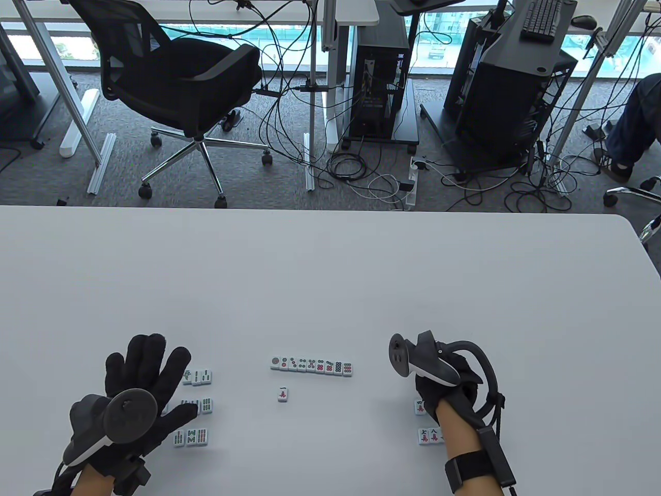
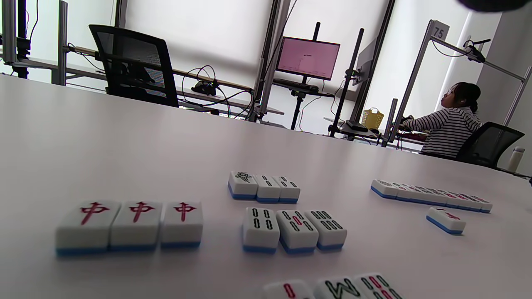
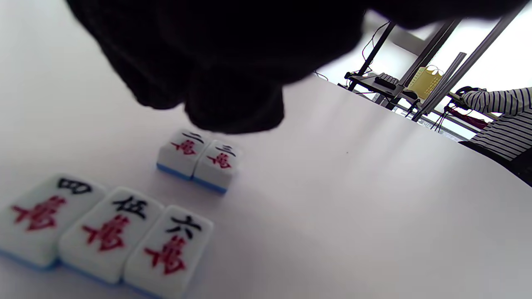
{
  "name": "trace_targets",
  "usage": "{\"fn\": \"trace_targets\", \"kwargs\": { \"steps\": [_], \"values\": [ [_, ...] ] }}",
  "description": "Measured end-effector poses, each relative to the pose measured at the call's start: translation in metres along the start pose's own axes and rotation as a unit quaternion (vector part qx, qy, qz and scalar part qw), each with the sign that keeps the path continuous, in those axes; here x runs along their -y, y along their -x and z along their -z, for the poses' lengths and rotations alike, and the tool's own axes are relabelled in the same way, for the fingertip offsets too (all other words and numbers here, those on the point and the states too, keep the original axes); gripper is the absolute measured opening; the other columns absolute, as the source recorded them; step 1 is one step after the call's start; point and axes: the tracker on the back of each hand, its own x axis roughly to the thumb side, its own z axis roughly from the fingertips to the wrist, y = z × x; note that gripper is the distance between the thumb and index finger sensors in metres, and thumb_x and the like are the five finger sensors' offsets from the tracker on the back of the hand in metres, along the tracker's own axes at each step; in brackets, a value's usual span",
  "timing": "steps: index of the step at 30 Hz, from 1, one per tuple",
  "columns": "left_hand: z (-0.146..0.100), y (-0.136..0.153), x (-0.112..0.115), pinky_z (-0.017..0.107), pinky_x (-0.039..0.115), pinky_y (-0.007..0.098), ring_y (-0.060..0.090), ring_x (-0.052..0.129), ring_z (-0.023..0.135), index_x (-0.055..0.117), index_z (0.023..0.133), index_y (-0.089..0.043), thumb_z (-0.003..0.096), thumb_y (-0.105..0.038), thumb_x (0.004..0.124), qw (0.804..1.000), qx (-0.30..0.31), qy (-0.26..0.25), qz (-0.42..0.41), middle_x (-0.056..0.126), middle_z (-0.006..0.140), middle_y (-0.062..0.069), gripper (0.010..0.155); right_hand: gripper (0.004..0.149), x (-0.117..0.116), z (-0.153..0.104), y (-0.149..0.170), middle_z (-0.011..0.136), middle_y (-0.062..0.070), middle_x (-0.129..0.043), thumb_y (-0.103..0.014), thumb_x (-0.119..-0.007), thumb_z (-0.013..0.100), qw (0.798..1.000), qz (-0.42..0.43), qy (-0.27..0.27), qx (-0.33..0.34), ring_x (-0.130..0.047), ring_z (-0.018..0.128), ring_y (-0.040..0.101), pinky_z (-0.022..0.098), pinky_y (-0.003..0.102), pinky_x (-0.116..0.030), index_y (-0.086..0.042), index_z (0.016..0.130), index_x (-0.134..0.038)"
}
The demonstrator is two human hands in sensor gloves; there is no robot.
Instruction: Mahjong suit sorting
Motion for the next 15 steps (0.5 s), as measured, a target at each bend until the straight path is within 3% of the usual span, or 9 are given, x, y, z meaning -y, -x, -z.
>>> {"fn": "trace_targets", "kwargs": {
  "steps": [10,15],
  "values": [
    [0.000,-0.001,0.000,0.077,0.003,0.059,0.019,-0.008,0.111,0.022,0.108,-0.043,0.0356,-0.076,0.060,1.000,-0.001,0.003,0.001,-0.009,0.111,-0.014,0.088,0.058,-0.025,0.011,-0.010,0.039,0.001,-0.098,-0.034,-0.085,0.037,0.999,-0.045,-0.023,0.004,-0.088,0.008,0.007,0.004,0.025,-0.081,-0.017,0.090,-0.073],
    [0.000,-0.001,-0.001,0.077,0.003,0.059,0.019,-0.008,0.111,0.022,0.108,-0.043,0.0356,-0.076,0.060,1.000,-0.002,0.005,0.000,-0.009,0.111,-0.014,0.088,0.055,-0.025,0.012,-0.016,0.037,0.001,-0.098,-0.033,-0.086,0.036,0.999,-0.049,-0.008,0.002,-0.087,0.006,0.007,0.003,0.025,-0.081,-0.012,0.086,-0.077]
  ]
}}
